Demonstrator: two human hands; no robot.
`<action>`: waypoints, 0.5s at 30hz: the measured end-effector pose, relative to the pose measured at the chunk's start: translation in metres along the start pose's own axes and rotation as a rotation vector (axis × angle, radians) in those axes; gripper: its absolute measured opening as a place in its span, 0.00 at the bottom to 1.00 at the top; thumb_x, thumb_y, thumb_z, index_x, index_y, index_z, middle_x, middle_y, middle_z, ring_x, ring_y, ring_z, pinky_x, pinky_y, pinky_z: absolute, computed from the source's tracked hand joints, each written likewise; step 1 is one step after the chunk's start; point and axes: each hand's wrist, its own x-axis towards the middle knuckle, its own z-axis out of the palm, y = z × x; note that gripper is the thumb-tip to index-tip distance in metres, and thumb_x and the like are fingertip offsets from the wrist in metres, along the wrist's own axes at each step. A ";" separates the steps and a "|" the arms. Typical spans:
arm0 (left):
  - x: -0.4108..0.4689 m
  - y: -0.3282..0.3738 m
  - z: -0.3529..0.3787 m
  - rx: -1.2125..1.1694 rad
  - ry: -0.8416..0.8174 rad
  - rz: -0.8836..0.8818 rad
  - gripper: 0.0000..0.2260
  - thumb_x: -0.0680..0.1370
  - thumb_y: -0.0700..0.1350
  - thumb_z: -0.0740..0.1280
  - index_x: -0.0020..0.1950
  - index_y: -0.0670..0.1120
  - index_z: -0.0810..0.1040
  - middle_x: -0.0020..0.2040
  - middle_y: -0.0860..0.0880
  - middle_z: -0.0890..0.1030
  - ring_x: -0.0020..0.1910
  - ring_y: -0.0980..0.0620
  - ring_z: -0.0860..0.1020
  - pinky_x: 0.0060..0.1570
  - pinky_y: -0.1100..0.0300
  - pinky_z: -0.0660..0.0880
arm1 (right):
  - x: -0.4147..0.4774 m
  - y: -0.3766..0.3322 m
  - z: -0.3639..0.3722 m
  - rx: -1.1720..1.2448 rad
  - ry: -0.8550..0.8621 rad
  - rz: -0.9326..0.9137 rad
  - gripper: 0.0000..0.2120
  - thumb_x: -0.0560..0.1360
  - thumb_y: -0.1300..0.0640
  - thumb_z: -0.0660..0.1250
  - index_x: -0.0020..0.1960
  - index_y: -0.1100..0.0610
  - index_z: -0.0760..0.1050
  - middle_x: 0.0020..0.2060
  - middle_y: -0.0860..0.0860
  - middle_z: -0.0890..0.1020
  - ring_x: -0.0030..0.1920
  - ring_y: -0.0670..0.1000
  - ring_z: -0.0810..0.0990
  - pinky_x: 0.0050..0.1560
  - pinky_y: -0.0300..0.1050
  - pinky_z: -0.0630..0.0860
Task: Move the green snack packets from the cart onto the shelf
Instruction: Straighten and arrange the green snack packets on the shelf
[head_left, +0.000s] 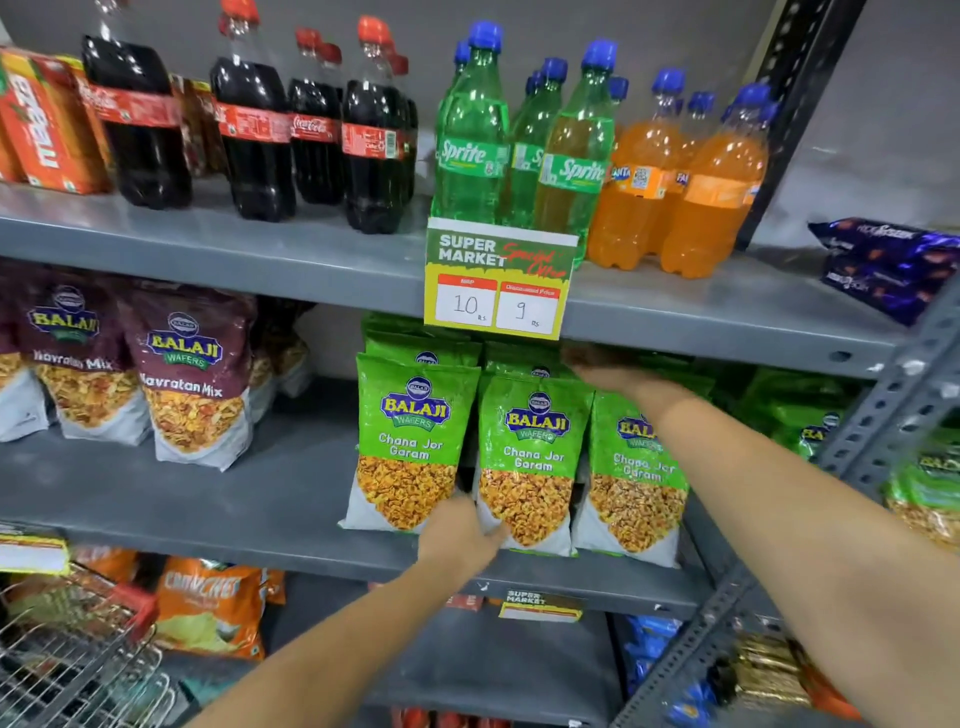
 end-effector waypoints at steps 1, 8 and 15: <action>-0.001 0.005 -0.001 0.084 0.012 0.040 0.18 0.73 0.60 0.67 0.40 0.45 0.71 0.35 0.48 0.76 0.37 0.49 0.80 0.36 0.56 0.79 | 0.000 0.013 -0.005 0.019 -0.020 0.072 0.18 0.78 0.45 0.56 0.65 0.50 0.69 0.65 0.57 0.74 0.65 0.57 0.72 0.65 0.49 0.69; -0.007 0.065 0.040 -0.075 -0.203 0.212 0.13 0.75 0.52 0.68 0.55 0.47 0.77 0.52 0.46 0.81 0.51 0.47 0.79 0.52 0.55 0.76 | -0.024 0.045 -0.003 -0.057 -0.023 0.156 0.19 0.79 0.50 0.60 0.66 0.57 0.69 0.65 0.57 0.75 0.64 0.56 0.74 0.60 0.43 0.69; 0.010 0.097 0.064 -0.108 -0.316 0.118 0.18 0.78 0.47 0.64 0.64 0.41 0.67 0.44 0.41 0.85 0.25 0.51 0.78 0.32 0.57 0.80 | -0.034 0.059 -0.015 0.016 -0.053 0.122 0.19 0.77 0.50 0.63 0.66 0.57 0.71 0.66 0.54 0.74 0.65 0.54 0.73 0.57 0.37 0.65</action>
